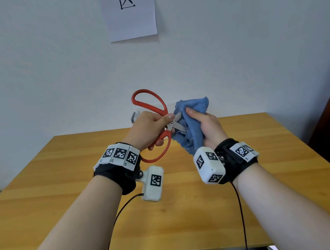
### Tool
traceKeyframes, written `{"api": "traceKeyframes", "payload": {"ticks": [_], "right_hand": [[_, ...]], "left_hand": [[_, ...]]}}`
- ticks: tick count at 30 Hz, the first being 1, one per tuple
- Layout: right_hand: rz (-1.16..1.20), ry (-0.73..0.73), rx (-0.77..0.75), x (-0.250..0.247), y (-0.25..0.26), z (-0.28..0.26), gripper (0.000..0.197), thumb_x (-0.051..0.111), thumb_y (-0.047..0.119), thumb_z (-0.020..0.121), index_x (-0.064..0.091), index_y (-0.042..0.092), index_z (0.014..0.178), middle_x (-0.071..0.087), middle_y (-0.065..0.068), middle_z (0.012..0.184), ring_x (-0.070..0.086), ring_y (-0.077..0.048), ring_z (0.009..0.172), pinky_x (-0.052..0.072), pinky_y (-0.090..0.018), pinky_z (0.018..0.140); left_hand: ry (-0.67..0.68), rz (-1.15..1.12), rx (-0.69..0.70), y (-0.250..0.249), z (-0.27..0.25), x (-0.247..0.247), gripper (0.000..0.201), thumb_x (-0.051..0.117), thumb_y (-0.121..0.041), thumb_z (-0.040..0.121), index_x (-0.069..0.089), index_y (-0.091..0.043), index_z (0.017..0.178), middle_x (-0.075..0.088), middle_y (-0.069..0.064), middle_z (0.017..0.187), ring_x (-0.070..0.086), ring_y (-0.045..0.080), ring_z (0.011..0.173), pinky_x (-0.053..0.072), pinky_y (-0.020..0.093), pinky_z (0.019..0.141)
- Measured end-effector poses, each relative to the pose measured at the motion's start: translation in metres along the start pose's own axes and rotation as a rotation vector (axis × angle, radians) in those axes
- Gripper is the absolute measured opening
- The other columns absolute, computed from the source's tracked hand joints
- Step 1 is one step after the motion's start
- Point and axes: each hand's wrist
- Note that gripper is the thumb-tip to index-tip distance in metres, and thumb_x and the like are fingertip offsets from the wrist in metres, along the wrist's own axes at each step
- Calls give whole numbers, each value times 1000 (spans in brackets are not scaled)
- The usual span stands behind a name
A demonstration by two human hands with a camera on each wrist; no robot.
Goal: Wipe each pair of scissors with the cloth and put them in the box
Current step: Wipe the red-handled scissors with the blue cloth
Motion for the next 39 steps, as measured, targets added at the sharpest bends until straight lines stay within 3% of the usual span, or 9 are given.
{"api": "traceKeyframes", "payload": {"ticks": [3, 7, 11, 15, 19, 22, 26, 33, 39], "right_hand": [[95, -56, 89, -15, 10, 3, 56, 75, 41, 89, 64, 2, 128, 71, -24, 118, 70, -41, 94, 58, -45, 73], [11, -115, 67, -40, 15, 10, 71, 84, 48, 79, 65, 2, 129, 68, -21, 124, 70, -37, 94, 57, -49, 78], [-134, 42, 43, -32, 11, 5, 69, 81, 41, 83, 60, 0, 133, 66, -23, 130, 64, -40, 122, 48, -56, 106], [-262, 213, 71, -18, 4, -3, 56, 75, 35, 83, 63, 0, 126, 69, -21, 124, 65, -36, 118, 54, -46, 98], [-295, 299, 76, -1, -10, -7, 65, 83, 36, 75, 63, -1, 124, 68, -23, 123, 64, -38, 118, 50, -53, 105], [-263, 250, 19, 6, -15, -6, 56, 80, 25, 82, 63, -4, 127, 66, -28, 125, 65, -40, 116, 52, -52, 104], [-151, 169, -9, 8, -16, -8, 44, 75, 16, 83, 65, -9, 118, 71, -25, 107, 70, -37, 98, 60, -44, 87], [-68, 31, 0, 11, -12, -5, 43, 82, 17, 83, 69, -7, 116, 69, -30, 110, 67, -45, 98, 52, -63, 97], [-87, -35, -6, 5, -1, -5, 48, 81, 26, 85, 67, -10, 113, 69, -34, 104, 68, -48, 86, 51, -66, 88]], "left_hand": [[-29, -12, -29, 6, 0, -4, 47, 52, -42, 107, 71, -11, 78, 48, 3, 46, 41, 14, 34, 33, 23, 35], [-100, -56, -89, 20, -2, -15, 51, 48, -42, 108, 71, 0, 91, 48, 1, 48, 42, 14, 36, 32, 22, 33], [-64, -46, -90, 19, -3, -12, 50, 44, -43, 109, 62, -3, 86, 43, -6, 42, 38, 12, 33, 29, 20, 34], [-22, -45, -53, 15, -3, -7, 47, 42, -45, 109, 48, -10, 79, 41, -4, 44, 38, 14, 34, 28, 20, 37], [30, -41, -48, 10, 0, 2, 53, 41, -47, 109, 54, -1, 85, 37, 4, 47, 35, 16, 33, 28, 22, 38], [38, 4, -69, 7, 4, 7, 58, 38, -45, 110, 56, 8, 95, 38, 0, 44, 34, 16, 34, 28, 21, 36], [17, 48, -64, 4, 6, 9, 46, 36, -44, 111, 52, -8, 87, 39, -2, 45, 34, 14, 33, 29, 20, 36], [-29, 116, -33, 2, 10, 10, 47, 38, -42, 110, 55, -7, 85, 41, 3, 53, 37, 13, 32, 30, 20, 35], [-20, 100, -17, 4, 9, 14, 49, 41, -41, 110, 57, 2, 95, 38, 0, 53, 37, 14, 35, 30, 21, 37]]}}
Point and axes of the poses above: each hand's wrist, its own z-axis towards the middle knuckle, its own x-axis out of the palm, y = z × x
